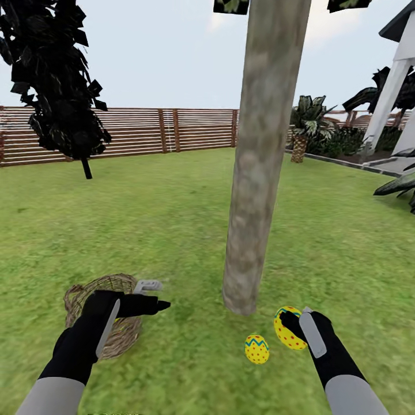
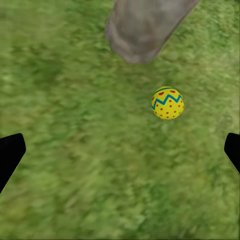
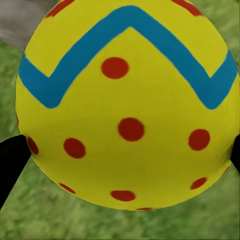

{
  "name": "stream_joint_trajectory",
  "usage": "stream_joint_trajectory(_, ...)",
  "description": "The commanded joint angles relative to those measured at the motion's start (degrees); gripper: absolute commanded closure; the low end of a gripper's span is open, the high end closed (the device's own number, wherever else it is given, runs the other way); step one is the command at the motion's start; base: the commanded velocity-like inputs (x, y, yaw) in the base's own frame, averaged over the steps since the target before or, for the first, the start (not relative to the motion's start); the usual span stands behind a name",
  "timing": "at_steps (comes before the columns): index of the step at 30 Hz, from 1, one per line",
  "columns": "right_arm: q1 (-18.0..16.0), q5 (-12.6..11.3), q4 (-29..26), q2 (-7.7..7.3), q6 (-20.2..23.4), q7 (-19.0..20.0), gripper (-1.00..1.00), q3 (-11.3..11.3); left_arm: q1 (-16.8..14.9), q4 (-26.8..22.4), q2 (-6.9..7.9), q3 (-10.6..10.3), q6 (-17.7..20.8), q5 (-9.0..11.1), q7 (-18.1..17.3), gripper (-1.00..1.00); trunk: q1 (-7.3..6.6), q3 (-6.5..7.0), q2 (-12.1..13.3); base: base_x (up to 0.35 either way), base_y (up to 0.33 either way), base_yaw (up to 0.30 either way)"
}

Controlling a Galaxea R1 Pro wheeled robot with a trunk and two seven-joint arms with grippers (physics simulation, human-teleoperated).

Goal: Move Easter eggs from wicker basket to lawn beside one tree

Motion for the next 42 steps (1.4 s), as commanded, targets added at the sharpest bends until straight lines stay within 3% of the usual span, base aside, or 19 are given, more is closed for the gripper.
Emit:
stream_joint_trajectory(1,-0.01,-0.63,-0.09,0.0,0.12,-0.42,1.0,0.0,-0.04,-0.04,-0.07,0.08,0.21,-0.5,-0.47,-1.0,0.01,-0.06,-0.03,0.082,-0.328,0.289)
stream_joint_trajectory(11,-0.01,-0.65,-0.09,0.03,0.25,-0.23,1.0,0.09,0.03,1.96,-1.66,-0.03,0.02,-0.61,-0.39,-1.0,0.01,-0.06,-0.03,0.009,-0.326,0.054)
stream_joint_trajectory(30,-0.01,-0.56,-0.09,0.33,0.12,-0.2,1.0,0.1,0.03,2.07,-1.7,-0.06,-0.06,-0.73,-0.36,-1.0,0.01,-0.06,-0.03,0.145,-0.182,0.237)
stream_joint_trajectory(42,-0.01,-0.6,-0.09,0.48,0.13,-0.18,1.0,0.14,0.03,2.07,-1.7,-0.06,-0.06,-0.64,-0.38,-1.0,0.01,-0.02,-0.03,0.062,-0.254,0.013)
